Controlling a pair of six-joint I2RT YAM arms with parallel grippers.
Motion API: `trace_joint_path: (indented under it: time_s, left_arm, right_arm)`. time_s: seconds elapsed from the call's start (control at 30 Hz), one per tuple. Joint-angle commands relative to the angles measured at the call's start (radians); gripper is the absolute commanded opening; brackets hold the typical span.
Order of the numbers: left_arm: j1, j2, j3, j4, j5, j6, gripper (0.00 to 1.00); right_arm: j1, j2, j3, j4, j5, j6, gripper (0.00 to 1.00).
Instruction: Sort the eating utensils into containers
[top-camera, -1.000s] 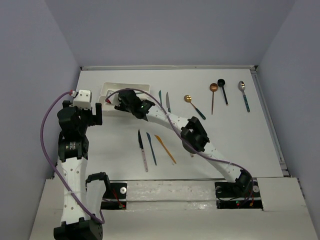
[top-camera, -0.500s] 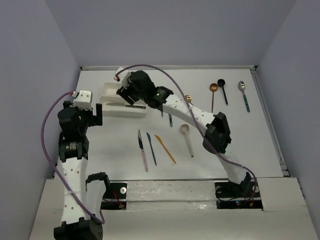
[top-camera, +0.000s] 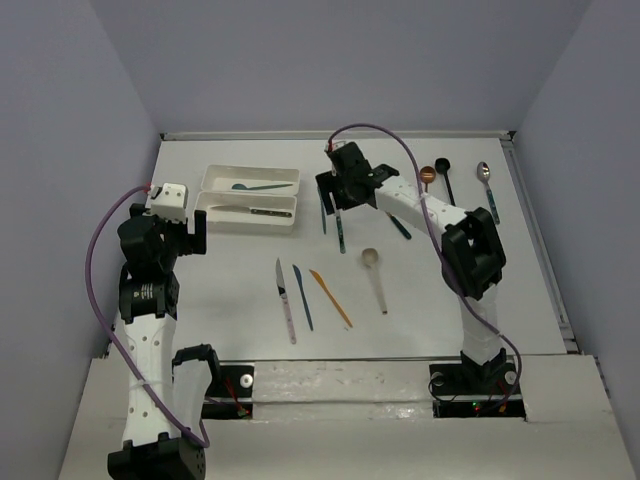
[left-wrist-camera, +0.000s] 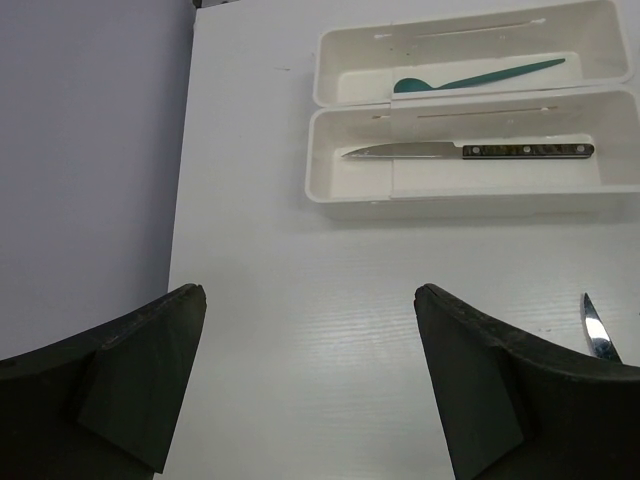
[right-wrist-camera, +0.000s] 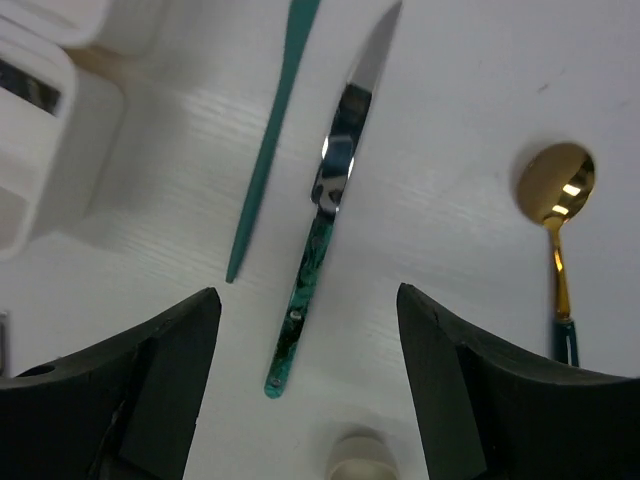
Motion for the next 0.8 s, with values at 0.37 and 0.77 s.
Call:
trace_joint_path:
  time_s: [0.37,0.77]
  left_arm:
    - [0.005,-0.011,-0.013,0.021,0.023,0.019,0.99]
    - [0.008,-0.011,-0.016,0.023,0.018,0.020,0.99]
  right_arm:
    - [-0.010,0.179,-0.016,-0.089,-0.019,0.078,0.57]
    - [-0.010,0.287,0.030,-0.133,0.109,0.070,0.14]
